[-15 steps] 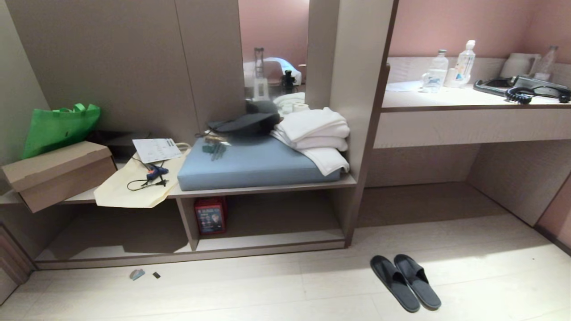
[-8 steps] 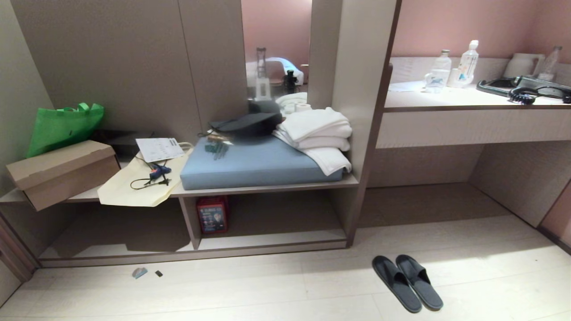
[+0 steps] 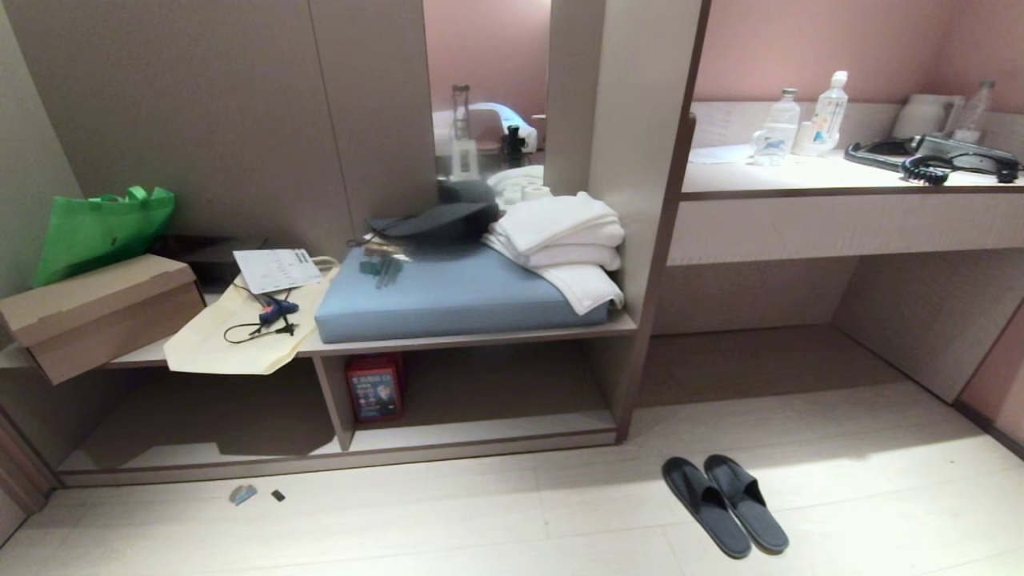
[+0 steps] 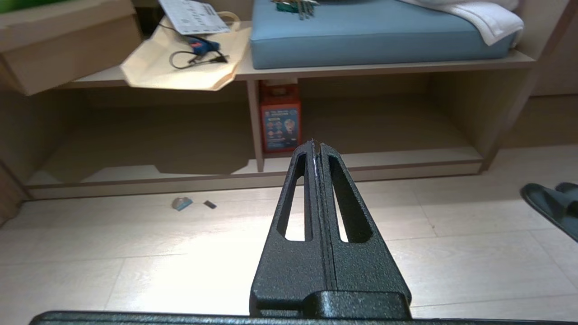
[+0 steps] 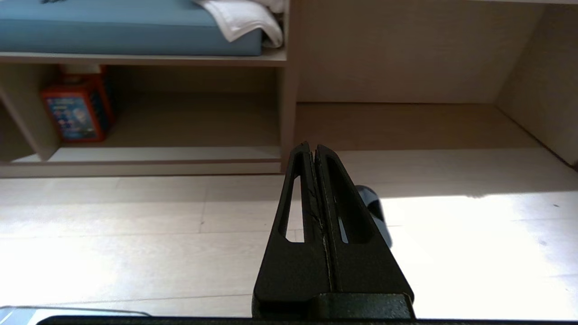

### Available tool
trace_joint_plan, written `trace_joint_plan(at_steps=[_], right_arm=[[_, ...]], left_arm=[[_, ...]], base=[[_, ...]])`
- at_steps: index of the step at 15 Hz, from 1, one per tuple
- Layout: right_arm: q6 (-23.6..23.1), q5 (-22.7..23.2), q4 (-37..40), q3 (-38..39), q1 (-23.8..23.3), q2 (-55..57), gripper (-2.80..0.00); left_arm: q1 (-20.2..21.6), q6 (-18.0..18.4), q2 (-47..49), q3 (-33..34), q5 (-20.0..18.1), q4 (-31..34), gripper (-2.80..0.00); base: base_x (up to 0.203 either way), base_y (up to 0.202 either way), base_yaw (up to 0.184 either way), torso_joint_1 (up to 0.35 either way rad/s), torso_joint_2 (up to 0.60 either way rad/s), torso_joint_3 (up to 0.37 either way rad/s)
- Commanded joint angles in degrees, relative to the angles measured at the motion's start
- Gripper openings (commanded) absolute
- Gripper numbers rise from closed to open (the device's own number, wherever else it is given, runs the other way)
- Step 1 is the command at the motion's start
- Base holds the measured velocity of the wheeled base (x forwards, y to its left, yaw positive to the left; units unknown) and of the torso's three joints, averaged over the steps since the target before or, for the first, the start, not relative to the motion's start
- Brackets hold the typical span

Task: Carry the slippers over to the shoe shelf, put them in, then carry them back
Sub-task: Pick up the slippers on the floor

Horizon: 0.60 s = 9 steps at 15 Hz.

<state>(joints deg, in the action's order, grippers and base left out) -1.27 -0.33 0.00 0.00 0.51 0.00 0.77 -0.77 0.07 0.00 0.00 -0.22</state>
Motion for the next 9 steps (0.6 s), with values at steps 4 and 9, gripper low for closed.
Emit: trace_joint_plan(at_steps=[4,9], right_arm=[[-0.05,-0.02,0.0,0.0,0.02,0.0,-2.8],[-0.05,-0.02,0.0,0.0,0.02,0.0,-2.8]], left_arm=[[0.02,-0.02,0.01,0.0,0.0,-0.04,-2.8],[0.02,-0.02,0.01,0.0,0.0,-0.04,-2.8]], base=[[0.001,-0.106,0.01,-0.001,0.0,0.002],[0.0,-0.2,0.003,0.003,0.0,0.003]])
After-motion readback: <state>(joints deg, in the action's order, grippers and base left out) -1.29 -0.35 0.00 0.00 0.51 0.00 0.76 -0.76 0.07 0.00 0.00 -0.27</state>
